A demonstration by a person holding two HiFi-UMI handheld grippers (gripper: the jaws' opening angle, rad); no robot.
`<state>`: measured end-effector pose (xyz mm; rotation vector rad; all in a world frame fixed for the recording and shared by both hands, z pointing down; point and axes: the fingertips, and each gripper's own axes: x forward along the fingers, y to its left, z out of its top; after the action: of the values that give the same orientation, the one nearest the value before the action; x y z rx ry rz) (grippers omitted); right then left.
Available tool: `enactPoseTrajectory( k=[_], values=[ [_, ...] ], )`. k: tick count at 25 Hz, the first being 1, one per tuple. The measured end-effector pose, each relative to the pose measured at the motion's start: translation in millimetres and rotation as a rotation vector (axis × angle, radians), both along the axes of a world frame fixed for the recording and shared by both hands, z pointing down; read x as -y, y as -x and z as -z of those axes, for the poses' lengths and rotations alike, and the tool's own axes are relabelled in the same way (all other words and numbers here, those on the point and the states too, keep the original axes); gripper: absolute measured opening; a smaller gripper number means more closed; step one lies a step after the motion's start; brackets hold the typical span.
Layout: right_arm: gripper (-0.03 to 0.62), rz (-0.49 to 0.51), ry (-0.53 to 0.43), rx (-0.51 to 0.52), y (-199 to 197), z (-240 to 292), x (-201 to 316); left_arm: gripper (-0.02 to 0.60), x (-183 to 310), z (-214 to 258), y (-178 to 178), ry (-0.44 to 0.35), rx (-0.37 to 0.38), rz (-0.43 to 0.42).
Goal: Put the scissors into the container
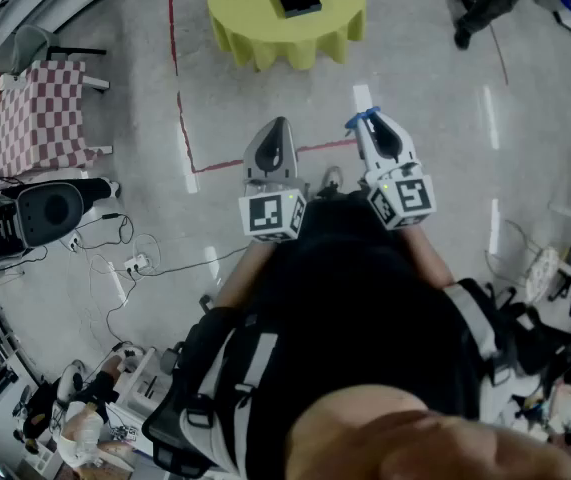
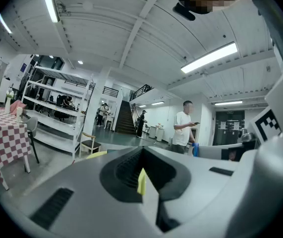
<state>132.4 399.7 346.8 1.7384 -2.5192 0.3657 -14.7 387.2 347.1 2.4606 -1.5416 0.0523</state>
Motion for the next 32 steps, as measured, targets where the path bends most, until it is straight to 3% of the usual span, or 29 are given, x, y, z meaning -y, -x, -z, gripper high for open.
enactPoseTrajectory(
  k=[4, 13, 16, 20, 32],
  values=[
    [0.067, 0.001, -0.005, -0.005, -2.3, 0.7, 0.8, -0.003, 2.4, 3.5, -5.0, -0.016, -0.026, 0.001],
    [0.067, 0.000, -0.006, 0.042, -13.6, 3.2, 2.1, -0.003, 4.8, -2.2, -10.8, 0.006, 0.007, 0.013],
    [0.067, 0.008, -0.009, 0.044, -16.3, 2.4, 5.0, -0.003, 9.4, 4.6, -13.8, -0.010, -0.022, 0.036],
    [0.069, 0.016, -0.005, 0.049, -31.3, 0.0, 1.8, -0.003, 2.8, -4.2, -27.9, 0.001, 0.022, 0.032],
    [0.069, 0.073, -0.010, 0.068, -74.2, -3.7, 6.2, -0.003, -6.4, -6.0, -71.0, 0.003, 0.056, 0.078]
  ],
)
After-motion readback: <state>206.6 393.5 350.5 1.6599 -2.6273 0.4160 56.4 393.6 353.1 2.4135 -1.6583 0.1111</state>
